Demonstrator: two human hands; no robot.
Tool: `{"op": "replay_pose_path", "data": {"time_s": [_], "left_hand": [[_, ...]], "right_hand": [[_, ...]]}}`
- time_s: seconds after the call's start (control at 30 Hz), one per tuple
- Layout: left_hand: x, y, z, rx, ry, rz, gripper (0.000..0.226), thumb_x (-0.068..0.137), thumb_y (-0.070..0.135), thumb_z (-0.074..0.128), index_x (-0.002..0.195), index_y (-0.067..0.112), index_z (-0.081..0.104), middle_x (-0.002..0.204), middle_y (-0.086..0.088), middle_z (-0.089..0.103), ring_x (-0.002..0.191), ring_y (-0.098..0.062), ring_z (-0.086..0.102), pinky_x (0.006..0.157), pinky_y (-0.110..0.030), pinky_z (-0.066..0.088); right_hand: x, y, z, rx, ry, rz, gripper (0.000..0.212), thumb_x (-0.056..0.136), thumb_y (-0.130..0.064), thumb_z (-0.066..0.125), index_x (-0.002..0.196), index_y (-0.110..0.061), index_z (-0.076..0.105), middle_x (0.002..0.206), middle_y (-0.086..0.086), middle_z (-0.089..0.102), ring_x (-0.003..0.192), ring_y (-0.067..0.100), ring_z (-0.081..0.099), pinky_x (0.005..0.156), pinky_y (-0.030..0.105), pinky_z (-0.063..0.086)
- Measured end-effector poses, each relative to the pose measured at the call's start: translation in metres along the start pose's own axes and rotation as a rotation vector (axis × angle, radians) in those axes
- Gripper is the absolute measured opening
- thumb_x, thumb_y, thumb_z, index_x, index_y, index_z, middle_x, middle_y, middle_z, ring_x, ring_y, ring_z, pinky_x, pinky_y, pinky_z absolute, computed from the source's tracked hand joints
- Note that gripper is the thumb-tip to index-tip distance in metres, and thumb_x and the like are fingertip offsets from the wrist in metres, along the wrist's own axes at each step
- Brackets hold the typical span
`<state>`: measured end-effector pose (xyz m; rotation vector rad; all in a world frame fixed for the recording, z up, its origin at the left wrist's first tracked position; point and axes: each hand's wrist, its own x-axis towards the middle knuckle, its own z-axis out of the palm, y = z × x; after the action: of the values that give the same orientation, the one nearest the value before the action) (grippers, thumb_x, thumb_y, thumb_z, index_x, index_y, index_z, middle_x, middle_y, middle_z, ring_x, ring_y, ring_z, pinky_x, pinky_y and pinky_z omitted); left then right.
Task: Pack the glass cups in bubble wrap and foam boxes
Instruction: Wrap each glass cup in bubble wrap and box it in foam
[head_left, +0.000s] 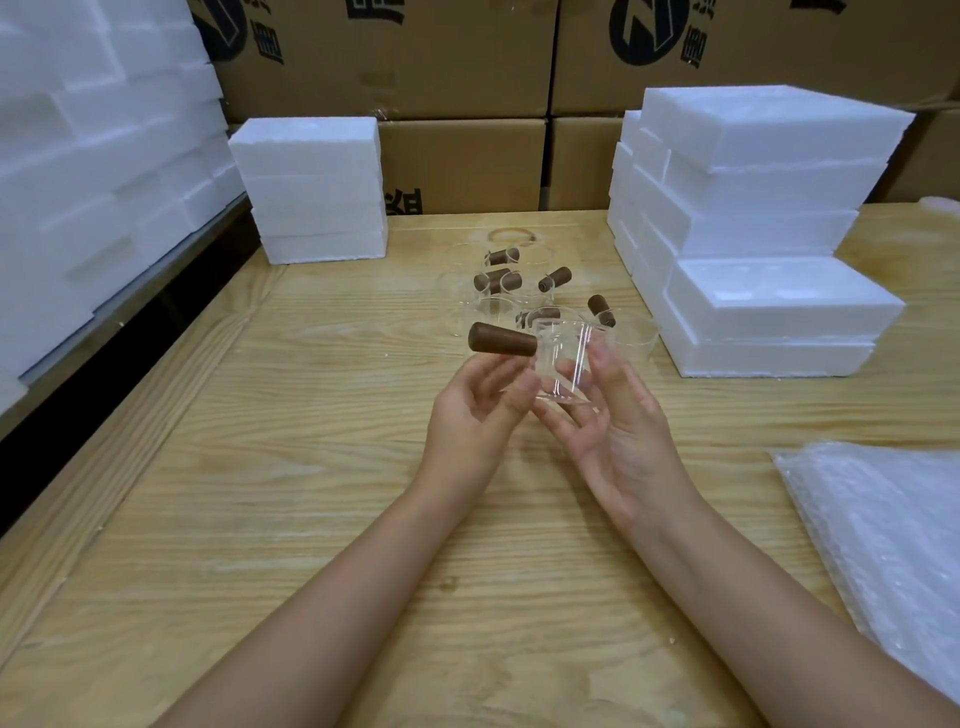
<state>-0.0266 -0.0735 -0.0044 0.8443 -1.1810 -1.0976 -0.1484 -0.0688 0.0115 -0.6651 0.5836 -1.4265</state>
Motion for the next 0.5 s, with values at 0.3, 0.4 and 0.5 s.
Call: {"op": "replay_pose_path", "data": {"time_s": [0.3,0.4,0.5], "left_hand": [[-0.0028,-0.0024,-0.0019,0.028,-0.114,-0.036,0.026,0.083,0.024,0.063,0.101,0.006,0.063,0.092,0.012,0.072,0.094,0.000,0.065,0.086,-0.021,0.050],[-0.0024,-0.0018,-0.0009,0.036,-0.096,-0.001,0.030,0.077,0.025,0.060,0.105,0.014,0.062,0.091,0.016,0.073,0.095,0.004,0.065,0.084,-0.016,0.049],[-0.0019,-0.0018,0.0001,0.025,-0.084,0.005,0.032,0.075,0.023,0.063,0.106,0.021,0.059,0.095,0.011,0.072,0.095,0.005,0.066,0.078,-0.012,0.049]], "right_hand": [[0.0008,0.0043,-0.0006,-0.025,-0.001,0.055,0.037,0.073,-0.038,0.067,0.098,-0.012,0.063,0.098,0.013,0.072,0.091,0.024,0.070,0.078,0.033,0.058],[0.0002,0.0037,-0.0004,-0.118,0.007,0.012,0.043,0.074,-0.044,0.063,0.103,-0.013,0.061,0.100,0.007,0.073,0.093,0.020,0.069,0.076,0.031,0.058],[-0.0011,0.0028,0.0031,-0.211,0.068,-0.057,0.047,0.070,-0.047,0.062,0.106,-0.017,0.065,0.096,-0.001,0.069,0.084,0.007,0.068,0.070,0.023,0.056]]}}
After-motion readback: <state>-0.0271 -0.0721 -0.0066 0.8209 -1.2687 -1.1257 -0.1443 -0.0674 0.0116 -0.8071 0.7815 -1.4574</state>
